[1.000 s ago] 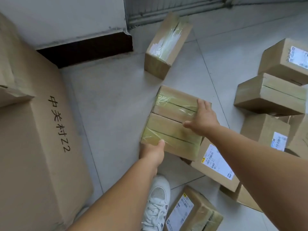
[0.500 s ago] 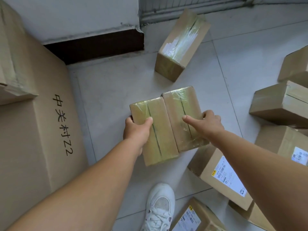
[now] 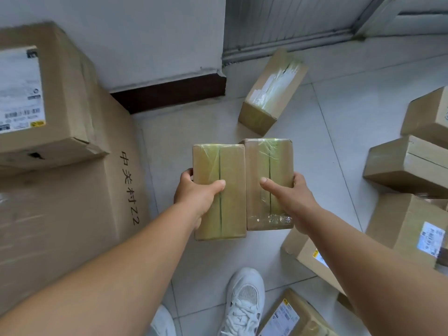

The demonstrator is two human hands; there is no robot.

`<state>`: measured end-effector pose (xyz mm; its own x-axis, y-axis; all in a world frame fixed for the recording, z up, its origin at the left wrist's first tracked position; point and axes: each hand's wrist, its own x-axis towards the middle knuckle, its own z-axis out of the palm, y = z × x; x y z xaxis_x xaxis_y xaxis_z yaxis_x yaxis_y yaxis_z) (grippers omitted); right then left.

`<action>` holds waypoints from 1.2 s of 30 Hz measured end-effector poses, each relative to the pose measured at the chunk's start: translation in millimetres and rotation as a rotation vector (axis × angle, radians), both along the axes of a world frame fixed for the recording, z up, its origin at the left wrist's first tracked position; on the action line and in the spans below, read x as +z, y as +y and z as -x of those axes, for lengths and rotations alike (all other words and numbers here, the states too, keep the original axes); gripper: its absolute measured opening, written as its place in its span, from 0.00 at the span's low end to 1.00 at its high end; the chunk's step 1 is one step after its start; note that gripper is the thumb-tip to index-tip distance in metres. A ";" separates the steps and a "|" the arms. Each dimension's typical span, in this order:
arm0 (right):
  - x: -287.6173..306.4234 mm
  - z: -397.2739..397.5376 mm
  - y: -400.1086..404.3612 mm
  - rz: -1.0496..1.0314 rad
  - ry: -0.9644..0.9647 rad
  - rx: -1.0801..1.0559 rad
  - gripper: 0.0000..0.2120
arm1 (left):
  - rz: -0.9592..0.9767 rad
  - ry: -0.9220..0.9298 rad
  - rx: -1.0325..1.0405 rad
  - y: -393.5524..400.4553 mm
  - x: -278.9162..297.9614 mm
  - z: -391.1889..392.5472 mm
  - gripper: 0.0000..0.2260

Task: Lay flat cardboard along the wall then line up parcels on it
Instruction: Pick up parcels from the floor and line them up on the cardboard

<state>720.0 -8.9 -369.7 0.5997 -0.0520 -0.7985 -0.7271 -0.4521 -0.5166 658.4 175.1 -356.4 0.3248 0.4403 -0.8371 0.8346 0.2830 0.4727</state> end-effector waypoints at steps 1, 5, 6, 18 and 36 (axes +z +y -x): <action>13.2 -1.3 2.8 -0.012 -0.022 -0.018 0.34 | -0.014 -0.019 -0.011 2.9 12.6 -2.3 0.32; 77.1 -11.6 13.2 -0.056 -0.104 -0.069 0.33 | -0.040 -0.092 -0.034 15.5 76.6 -15.2 0.32; 95.3 -14.7 17.0 -0.068 -0.123 -0.081 0.34 | -0.043 -0.113 -0.040 18.9 95.7 -19.8 0.31; 356.0 -35.5 68.7 -0.170 -0.430 -0.207 0.37 | -0.037 -0.487 -0.046 70.7 350.4 -40.7 0.23; 576.0 61.4 167.1 -0.322 -0.640 0.002 0.29 | -0.274 -0.702 0.116 146.6 598.5 98.0 0.15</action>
<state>658.6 158.3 206.3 0.9556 0.1287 -0.2651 -0.2357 -0.2061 -0.9497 560.4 321.7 242.1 0.6794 0.6663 -0.3075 0.2847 0.1469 0.9473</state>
